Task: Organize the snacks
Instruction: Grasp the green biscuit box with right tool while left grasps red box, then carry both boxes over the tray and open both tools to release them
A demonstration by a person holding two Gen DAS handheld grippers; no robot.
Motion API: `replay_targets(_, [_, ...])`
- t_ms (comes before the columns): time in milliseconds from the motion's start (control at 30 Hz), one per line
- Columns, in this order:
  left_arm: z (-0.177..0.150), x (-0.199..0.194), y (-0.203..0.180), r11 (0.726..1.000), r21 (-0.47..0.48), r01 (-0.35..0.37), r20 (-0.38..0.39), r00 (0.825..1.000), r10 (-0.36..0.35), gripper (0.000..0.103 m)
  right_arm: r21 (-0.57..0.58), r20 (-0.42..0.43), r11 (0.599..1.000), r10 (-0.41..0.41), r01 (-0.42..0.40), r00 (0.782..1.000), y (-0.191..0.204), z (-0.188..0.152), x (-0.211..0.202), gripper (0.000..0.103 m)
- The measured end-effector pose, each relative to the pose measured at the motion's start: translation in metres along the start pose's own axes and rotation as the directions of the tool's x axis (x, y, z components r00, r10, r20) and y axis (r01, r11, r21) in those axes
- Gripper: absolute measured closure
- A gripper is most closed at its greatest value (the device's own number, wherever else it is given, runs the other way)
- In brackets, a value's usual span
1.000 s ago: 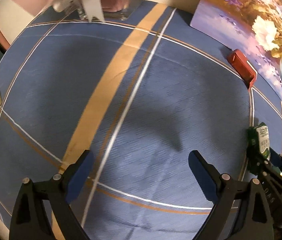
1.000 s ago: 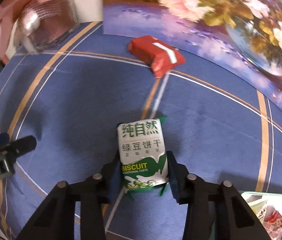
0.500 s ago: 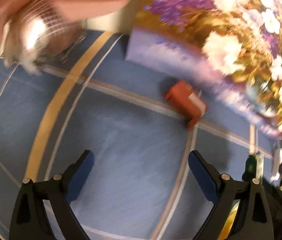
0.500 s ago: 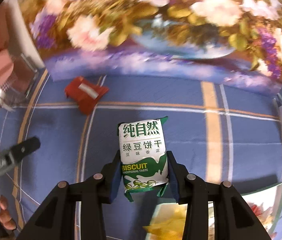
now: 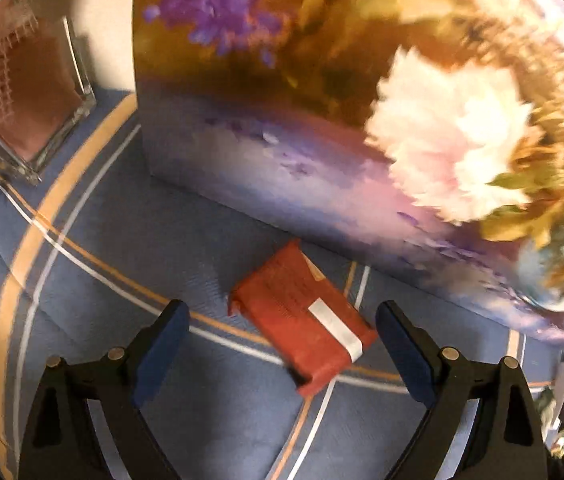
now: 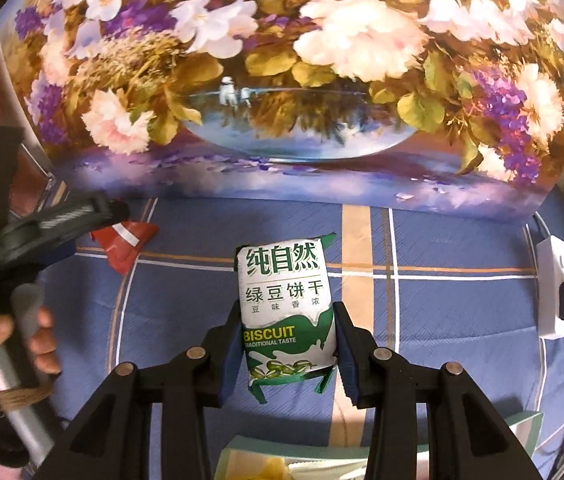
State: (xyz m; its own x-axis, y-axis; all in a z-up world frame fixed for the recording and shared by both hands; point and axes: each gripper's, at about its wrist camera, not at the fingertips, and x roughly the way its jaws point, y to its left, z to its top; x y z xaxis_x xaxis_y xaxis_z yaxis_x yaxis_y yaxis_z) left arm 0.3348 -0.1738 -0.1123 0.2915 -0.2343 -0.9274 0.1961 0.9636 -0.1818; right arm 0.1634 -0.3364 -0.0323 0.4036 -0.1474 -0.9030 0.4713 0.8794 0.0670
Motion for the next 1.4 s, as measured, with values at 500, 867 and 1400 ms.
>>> replay_targets(500, [-0.016, -0.014, 0.037, 0.999, 0.016, -0.042, -0.028, 0.999, 0.042, 0.061, 0.000, -0.024, 1.000, 0.021, -0.021, 0.999, -0.001, -0.023, 0.009, 0.060])
replay_targets(867, [-0.067, -0.081, 0.067, 0.999, 0.017, 0.035, -0.028, 0.999, -0.034, 0.061, 0.030, -0.024, 0.997, 0.065, -0.065, 0.998, 0.009, -0.073, -0.043, 0.060])
replay_targets(1400, [-0.200, -0.246, 0.040, 0.973, 0.059, 0.224, 0.062, 0.972, -0.228, 0.061, 0.101, 0.041, 0.994, 0.029, -0.033, 0.999, 0.013, -0.186, -0.158, 0.060])
